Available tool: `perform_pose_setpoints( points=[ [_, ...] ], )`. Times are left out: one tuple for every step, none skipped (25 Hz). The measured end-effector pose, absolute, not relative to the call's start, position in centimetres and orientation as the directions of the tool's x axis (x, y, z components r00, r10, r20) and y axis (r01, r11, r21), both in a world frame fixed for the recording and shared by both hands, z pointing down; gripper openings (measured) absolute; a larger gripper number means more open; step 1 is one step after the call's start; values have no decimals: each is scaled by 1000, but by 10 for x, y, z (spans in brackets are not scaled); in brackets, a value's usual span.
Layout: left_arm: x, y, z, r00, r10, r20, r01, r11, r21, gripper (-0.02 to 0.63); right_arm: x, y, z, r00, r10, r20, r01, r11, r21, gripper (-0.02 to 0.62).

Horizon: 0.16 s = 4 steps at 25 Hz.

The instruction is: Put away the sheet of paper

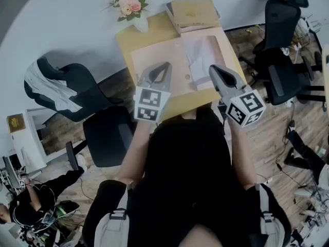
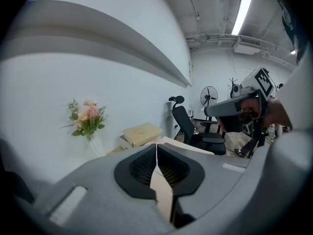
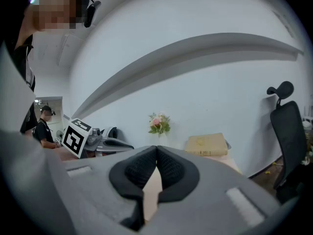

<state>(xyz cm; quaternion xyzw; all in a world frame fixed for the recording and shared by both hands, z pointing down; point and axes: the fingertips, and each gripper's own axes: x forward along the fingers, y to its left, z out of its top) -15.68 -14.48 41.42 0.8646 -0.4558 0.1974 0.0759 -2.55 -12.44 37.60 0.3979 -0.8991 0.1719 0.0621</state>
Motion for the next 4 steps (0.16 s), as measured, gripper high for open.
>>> perform_pose_setpoints(
  points=[
    [-156,-145,414,506,-759,410,-818,-573,-49,15,-25,-124,376,-676,-693,248,-736,625,-259,3],
    [-156,-144,415,506,-759,411,-819,-572,-49,15,-25,-124,376,-677,-693,249,-736,627,-257,2],
    [-155,-144,415,506,-758,411,-819,-572,-49,15,-24,-123,376,-677,-692,251,-735,628,-255,3],
    [-154,-143,415,506,-758,412,-818,-572,-49,15,-24,-122,376,-678,-691,252,-735,629,-252,3]
  ],
)
